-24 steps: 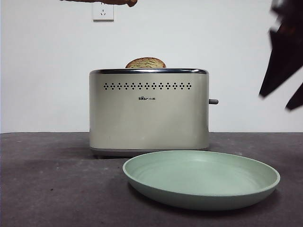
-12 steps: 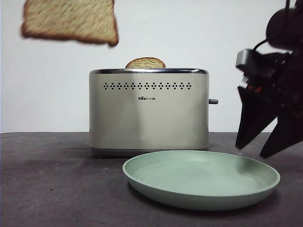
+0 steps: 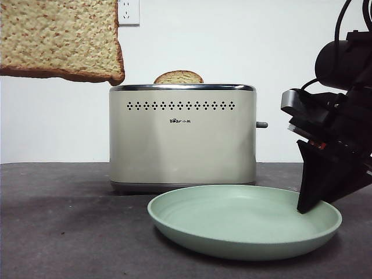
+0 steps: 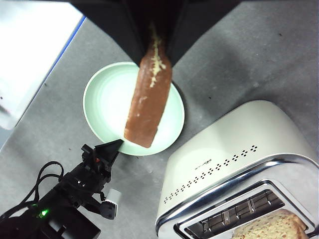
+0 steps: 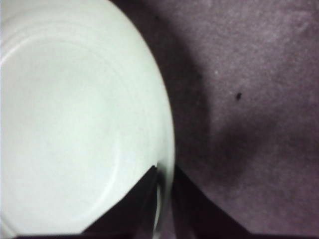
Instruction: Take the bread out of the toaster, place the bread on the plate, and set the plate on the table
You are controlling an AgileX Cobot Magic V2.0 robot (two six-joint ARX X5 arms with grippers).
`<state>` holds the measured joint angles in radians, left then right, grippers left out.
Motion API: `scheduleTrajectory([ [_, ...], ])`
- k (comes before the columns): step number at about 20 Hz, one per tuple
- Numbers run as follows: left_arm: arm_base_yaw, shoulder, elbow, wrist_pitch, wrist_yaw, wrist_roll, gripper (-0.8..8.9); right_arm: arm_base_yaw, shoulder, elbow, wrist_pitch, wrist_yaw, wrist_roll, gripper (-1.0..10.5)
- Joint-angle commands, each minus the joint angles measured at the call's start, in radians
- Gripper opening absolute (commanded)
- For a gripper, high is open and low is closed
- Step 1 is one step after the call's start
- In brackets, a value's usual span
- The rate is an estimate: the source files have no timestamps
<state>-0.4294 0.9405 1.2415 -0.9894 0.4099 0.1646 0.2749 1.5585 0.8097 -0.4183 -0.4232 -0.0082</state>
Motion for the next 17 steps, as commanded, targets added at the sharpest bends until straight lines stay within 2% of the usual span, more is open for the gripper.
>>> scheduleTrajectory([
  [1,-0.003,0.004,0.012,0.018,0.014,-0.026,0.04,0.007,0.016,0.017,0.020,0.002,0.024,0.0],
  [6,-0.003,0.011,0.012,0.066,0.198,-0.087,0.04,0.029,-0.068,0.017,0.023,-0.079,0.049,0.0],
  [9,-0.003,0.047,0.012,0.113,0.304,-0.106,0.04,0.078,-0.150,0.017,0.022,-0.083,0.083,0.0],
  [14,-0.019,0.227,0.012,0.127,0.346,-0.070,0.04,0.162,-0.270,0.017,0.053,-0.082,0.150,0.0],
  [17,-0.058,0.351,0.012,0.187,0.385,-0.069,0.04,0.183,-0.301,0.017,0.073,-0.081,0.173,0.0],
])
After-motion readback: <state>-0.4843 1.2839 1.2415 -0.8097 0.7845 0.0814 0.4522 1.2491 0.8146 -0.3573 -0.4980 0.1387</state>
